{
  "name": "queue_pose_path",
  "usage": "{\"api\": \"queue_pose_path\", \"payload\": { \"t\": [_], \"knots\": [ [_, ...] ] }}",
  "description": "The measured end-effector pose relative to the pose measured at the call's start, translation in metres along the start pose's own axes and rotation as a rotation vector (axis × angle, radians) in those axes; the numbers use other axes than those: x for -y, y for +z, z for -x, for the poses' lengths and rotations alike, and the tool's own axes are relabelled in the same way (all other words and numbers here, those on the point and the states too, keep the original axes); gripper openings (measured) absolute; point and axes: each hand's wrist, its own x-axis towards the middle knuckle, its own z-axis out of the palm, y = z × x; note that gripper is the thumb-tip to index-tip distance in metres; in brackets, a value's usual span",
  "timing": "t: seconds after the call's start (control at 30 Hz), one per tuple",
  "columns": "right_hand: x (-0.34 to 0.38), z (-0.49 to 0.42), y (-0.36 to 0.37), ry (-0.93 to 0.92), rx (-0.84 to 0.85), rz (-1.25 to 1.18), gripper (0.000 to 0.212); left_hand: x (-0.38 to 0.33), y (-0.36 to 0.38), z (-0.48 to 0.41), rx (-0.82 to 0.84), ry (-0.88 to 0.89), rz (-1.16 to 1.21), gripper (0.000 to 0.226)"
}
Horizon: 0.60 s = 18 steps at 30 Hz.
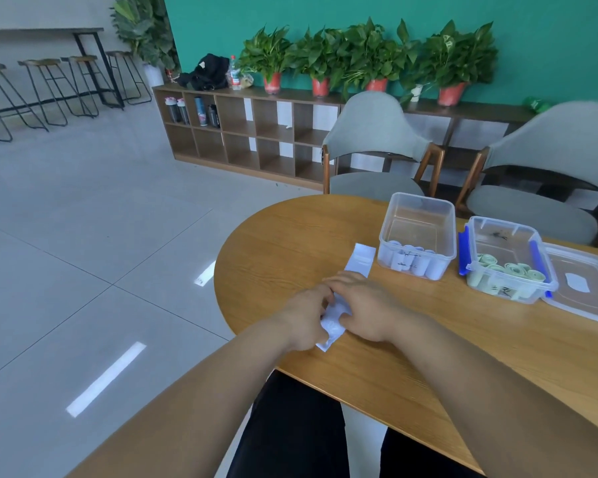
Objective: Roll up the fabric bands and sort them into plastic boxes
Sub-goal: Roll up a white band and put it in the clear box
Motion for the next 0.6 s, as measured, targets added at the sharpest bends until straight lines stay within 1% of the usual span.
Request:
{"api": "queue_pose_path", "payload": {
  "t": [0.1, 0.2, 0.3, 0.37, 0.43, 0.5, 0.57, 0.6],
  "knots": [
    [0.009, -0.006, -0.004, 0.015, 0.029, -0.012, 0.032, 0.009, -0.018, 0.002, -0.007, 0.04, 0.036, 0.059],
    [0.018, -0.015, -0.013, 0.043, -0.008, -0.056, 0.016, 0.02, -0.039, 0.0, -0.103, 0.069, 0.103, 0.062],
    [0.028, -0.021, -0.026, 0.108, 0.005, -0.247, 0.01, 0.023, -0.057, -0.003, -0.266, 0.068, 0.291, 0.058],
    [0.035, -0.021, -0.036, 0.154, 0.074, -0.414, 0.004, 0.021, -0.066, -0.003, -0.351, 0.068, 0.438, 0.054],
    [0.041, -0.018, -0.044, 0.187, 0.148, -0.594, 0.006, 0.019, -0.07, -0.003, -0.434, 0.053, 0.545, 0.048],
    [0.044, -0.016, -0.05, 0.205, 0.111, -0.683, 0.007, 0.018, -0.07, -0.006, -0.554, -0.004, 0.593, 0.036],
    [0.046, -0.015, -0.055, 0.229, 0.002, -0.81, 0.008, 0.013, -0.068, -0.008, -0.634, -0.138, 0.626, 0.022],
    [0.048, -0.015, -0.058, 0.253, -0.063, -0.896, 0.009, 0.01, -0.067, -0.009, -0.634, -0.218, 0.693, 0.027]
  ]
}}
